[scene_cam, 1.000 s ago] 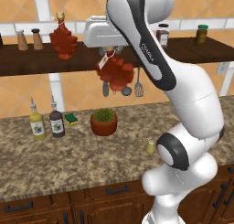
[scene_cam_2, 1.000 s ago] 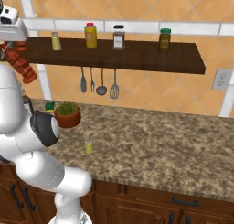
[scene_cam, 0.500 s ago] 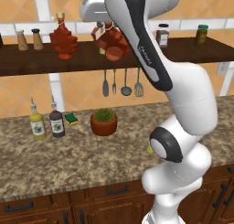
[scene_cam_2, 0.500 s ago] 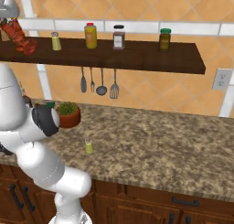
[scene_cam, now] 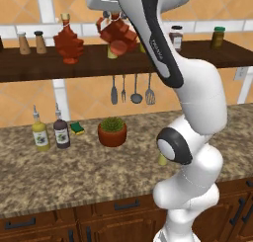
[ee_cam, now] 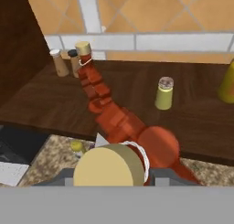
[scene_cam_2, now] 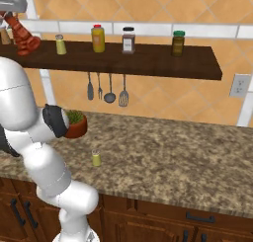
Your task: Put the shaker and condiment bottle from the counter next to their counterparts in the cabinet.
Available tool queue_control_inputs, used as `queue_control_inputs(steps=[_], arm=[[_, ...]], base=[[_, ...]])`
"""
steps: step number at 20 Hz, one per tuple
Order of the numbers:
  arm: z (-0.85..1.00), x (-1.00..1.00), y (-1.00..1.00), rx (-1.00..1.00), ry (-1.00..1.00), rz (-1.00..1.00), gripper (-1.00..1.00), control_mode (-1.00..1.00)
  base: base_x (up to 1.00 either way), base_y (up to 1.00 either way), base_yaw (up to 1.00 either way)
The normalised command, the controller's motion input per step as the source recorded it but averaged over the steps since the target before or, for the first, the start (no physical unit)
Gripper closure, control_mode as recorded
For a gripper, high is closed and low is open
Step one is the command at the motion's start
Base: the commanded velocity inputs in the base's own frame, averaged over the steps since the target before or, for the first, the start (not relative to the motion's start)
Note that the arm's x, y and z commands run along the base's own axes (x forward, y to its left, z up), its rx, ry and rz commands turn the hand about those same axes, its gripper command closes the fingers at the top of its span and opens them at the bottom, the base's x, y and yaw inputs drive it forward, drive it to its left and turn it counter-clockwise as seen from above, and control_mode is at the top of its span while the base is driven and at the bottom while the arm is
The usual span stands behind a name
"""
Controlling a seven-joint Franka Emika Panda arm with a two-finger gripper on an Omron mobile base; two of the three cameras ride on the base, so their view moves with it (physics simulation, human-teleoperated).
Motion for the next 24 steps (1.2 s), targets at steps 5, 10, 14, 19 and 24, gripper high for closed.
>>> queue_control_inputs(steps=[5,10,14,19,24], arm=[[0.05,0.59,-0.27,0.33,-0.01,0.0,1.0,-1.0],[-0.07,-0.01,0.06,0.27,-0.03,-0.02,1.0,-1.0],[-0.32,0.44,0.01,0.1,0.08,-0.09,1.0,-1.0],[-0.09,0.12,0.02,0.0,0.02,-0.02,1.0,-1.0],[-0.21,0.44,0.13,0.0,0.28,-0.02,1.0,-1.0]], base=[[0.0,0.0,0.0],[0.0,0.0,0.0],[0.0,0.0,0.0],[0.0,0.0,0.0],[0.0,0.0,0.0]])
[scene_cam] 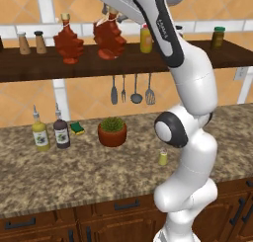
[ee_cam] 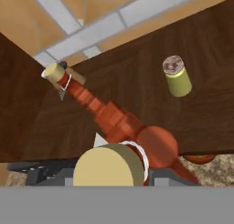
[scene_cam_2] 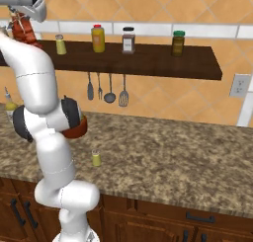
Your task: Put the shaker and condiment bottle from the counter next to their counterparts in the cabinet.
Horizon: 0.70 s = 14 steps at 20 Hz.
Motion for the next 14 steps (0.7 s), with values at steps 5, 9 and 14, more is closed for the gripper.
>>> queue_control_inputs(steps=[5,9,14], arm=[[-0.12,0.17,0.1,0.0,0.12,-0.01,1.0,-1.0],[-0.12,0.35,0.12,-0.01,0.07,0.0,1.0,-1.0],[-0.33,0.38,0.07,-0.09,0.16,0.0,1.0,-1.0]], base=[[0.0,0.0,0.0],[0.0,0.0,0.0],[0.0,0.0,0.0]])
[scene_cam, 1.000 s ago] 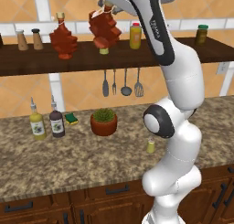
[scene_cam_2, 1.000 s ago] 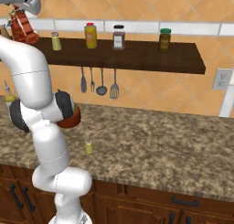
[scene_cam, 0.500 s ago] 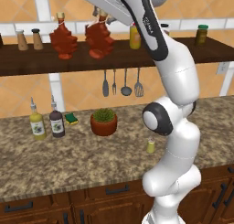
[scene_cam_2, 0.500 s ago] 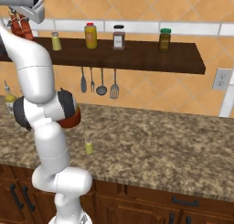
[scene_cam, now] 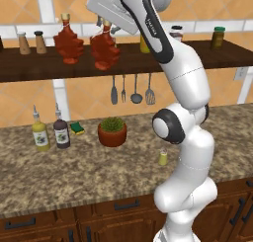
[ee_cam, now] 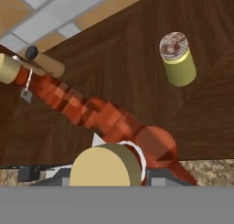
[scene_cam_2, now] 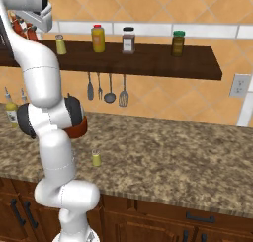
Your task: Put the shaker and condiment bottle from the counter next to their counterparts in the cabinet.
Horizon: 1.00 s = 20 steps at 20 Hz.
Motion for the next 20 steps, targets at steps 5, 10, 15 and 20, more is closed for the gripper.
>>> queue_control_inputs(steps=[5,10,15,20], arm=[[-0.26,0.44,0.18,-0.13,0.12,0.0,1.0,-1.0],[0.16,0.62,0.08,-0.04,0.03,0.0,1.0,-1.0],[0.22,0.65,0.09,0.0,0.03,0.0,1.0,-1.0],[0.0,0.62,0.16,0.0,0.03,0.0,1.0,-1.0]], base=[[0.0,0.0,0.0],[0.0,0.0,0.0],[0.0,0.0,0.0],[0.0,0.0,0.0]])
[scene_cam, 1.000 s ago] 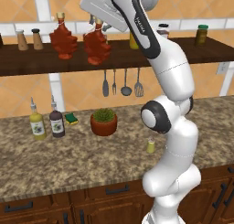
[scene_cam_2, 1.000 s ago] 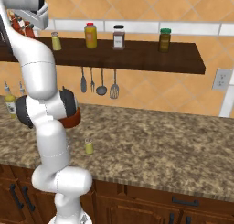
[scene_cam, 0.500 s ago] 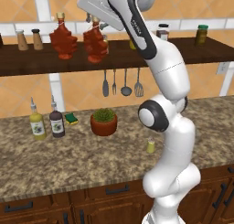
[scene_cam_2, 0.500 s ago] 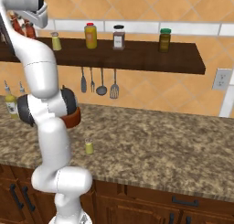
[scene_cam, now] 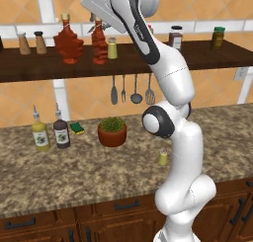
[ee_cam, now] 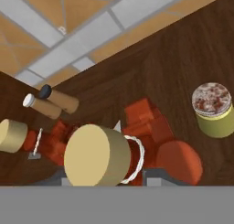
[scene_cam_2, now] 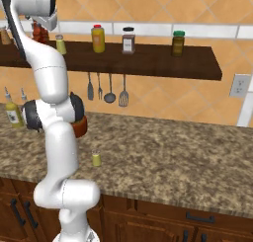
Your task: Put the shaker and condiment bottle from the counter next to their counterparts in the cabinet.
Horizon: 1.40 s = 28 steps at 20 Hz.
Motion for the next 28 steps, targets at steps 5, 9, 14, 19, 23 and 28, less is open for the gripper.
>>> queue_control_inputs(steps=[5,9,14,19,23,28], arm=[[-0.02,0.24,0.12,0.0,0.0,0.0,1.0,-1.0],[-0.04,0.14,0.05,0.0,0.03,0.0,1.0,-1.0],[-0.02,0.22,0.09,0.0,0.06,0.0,-1.0,-1.0],[0.73,0.08,0.0,0.07,0.08,0.05,-1.0,-1.0],[0.96,0.0,0.0,0.07,0.16,0.04,-1.0,-1.0],[0.21,0.0,0.07,0.0,0.11,-0.01,-1.0,-1.0]], base=[[0.0,0.0,0.0],[0.0,0.0,0.0],[0.0,0.0,0.0],[0.0,0.0,0.0],[0.0,0.0,0.0],[0.0,0.0,0.0]])
